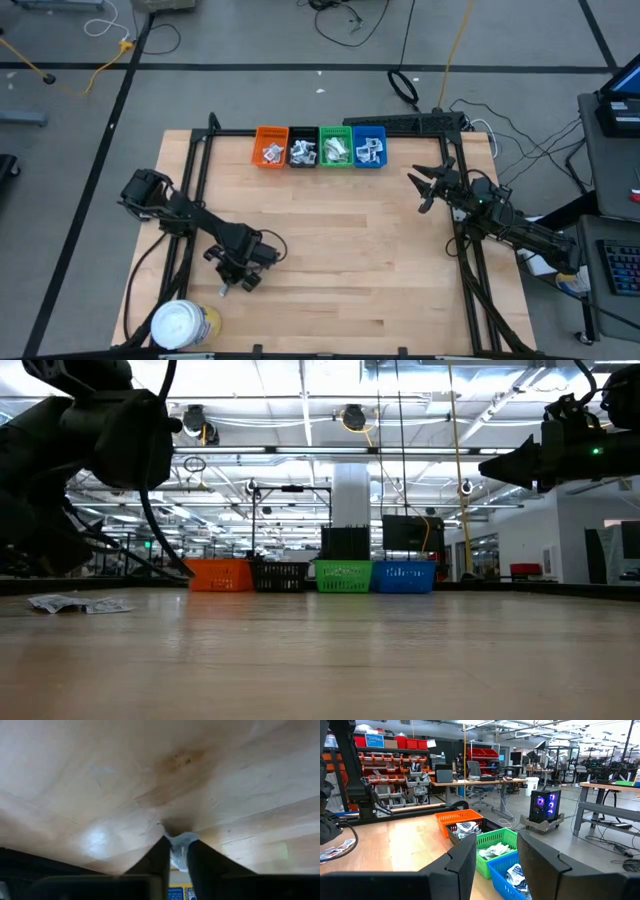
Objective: Pick & Place First Aid Supplies
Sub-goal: Put the red packet into the orange bin
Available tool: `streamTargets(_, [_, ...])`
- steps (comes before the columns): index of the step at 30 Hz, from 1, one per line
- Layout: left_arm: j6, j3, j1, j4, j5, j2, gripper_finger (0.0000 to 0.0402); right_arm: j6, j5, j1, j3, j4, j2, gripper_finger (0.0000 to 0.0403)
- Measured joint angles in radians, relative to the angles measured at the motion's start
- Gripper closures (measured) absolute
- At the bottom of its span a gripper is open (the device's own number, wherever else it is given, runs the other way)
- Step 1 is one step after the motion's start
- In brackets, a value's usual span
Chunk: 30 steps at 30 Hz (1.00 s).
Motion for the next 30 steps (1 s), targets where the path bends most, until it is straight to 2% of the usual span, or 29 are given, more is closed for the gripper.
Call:
streamTargets(4, [0.014, -0.002, 0.026, -0.002, -0.064, -0.034, 0.0391, 0.0, 0.0, 0.0, 0.0, 0.0, 0.0, 0.0264])
streamTargets(13, [0.034, -0.002, 0.145, -0.053, -0.322, -0.15, 0.0396, 0.0, 0.0, 0.0, 0.0, 0.0, 0.0, 0.0264])
streamTargets(20, [0.096, -0.002, 0.293, -0.052, -0.392, -0.194, 0.0397, 0.0, 0.0, 0.0, 0.0, 0.0, 0.0, 0.0264])
streamTargets(30, [0.238, 0.026, 0.532, -0.056, -0.405, -0.255, 0.0398, 0.0, 0.0, 0.0, 0.0, 0.0, 0.0, 0.0264])
